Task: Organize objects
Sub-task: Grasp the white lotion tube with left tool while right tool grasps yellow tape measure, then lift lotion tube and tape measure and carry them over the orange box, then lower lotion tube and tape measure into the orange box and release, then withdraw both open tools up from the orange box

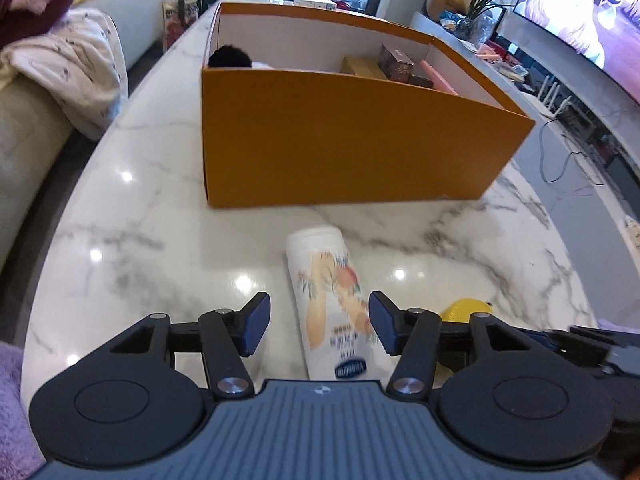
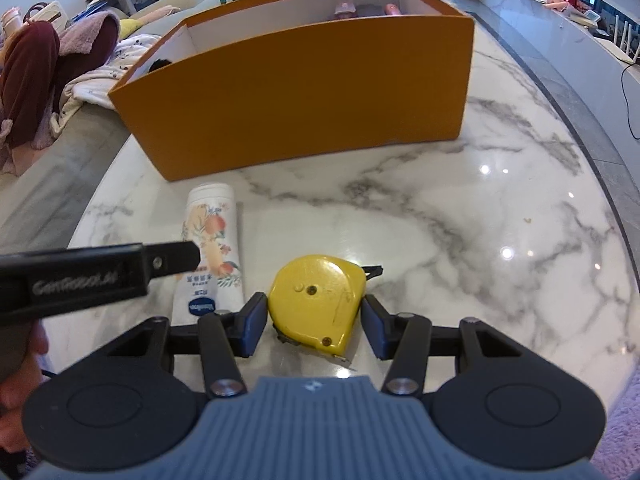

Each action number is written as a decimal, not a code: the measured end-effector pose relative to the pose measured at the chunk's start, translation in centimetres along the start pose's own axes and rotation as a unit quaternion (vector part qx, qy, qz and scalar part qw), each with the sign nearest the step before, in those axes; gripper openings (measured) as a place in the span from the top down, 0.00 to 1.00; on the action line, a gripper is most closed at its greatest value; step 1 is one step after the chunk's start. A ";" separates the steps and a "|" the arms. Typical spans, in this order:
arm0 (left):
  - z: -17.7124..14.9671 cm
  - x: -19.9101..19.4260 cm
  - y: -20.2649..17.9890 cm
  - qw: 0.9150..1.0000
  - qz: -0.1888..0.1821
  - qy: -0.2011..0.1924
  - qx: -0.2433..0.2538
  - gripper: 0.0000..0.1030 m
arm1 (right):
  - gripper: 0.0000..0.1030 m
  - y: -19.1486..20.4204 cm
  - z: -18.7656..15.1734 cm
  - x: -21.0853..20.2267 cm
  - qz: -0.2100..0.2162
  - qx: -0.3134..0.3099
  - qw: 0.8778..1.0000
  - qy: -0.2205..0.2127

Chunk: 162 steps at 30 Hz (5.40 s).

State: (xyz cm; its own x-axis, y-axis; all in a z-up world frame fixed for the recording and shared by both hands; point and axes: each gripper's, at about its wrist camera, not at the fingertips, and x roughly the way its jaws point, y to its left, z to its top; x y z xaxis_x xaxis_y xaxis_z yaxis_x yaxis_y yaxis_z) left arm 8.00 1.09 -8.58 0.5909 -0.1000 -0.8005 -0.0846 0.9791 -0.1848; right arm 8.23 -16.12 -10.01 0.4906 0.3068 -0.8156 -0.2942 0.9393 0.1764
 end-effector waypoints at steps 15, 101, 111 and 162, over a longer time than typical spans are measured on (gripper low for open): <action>1.1 3.3 -0.7 1.000 0.015 0.027 -0.001 0.47 | 0.48 -0.9 1.6 0.3 -0.005 -0.004 1.000 -0.002; 22.7 10.8 4.4 0.995 -0.056 -0.018 -0.086 0.74 | 0.44 1.9 27.9 10.6 -0.040 -0.144 0.985 -0.091; 22.4 13.1 2.7 0.996 -0.049 0.011 -0.068 0.73 | 0.44 0.4 26.1 9.0 -0.043 -0.105 0.989 -0.090; 10.3 -6.3 -0.3 0.984 0.058 -0.164 0.032 0.19 | 0.19 0.9 13.6 -6.1 -0.003 -0.060 0.985 -0.161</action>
State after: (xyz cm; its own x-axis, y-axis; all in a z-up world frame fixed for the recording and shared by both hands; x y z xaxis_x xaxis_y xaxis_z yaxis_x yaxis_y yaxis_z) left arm 12.59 3.28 2.38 0.8079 0.0648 -0.5857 -0.1220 0.9908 -0.0588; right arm 16.09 -15.11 2.63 0.7218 0.3518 -0.5960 -0.3754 0.9225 0.0898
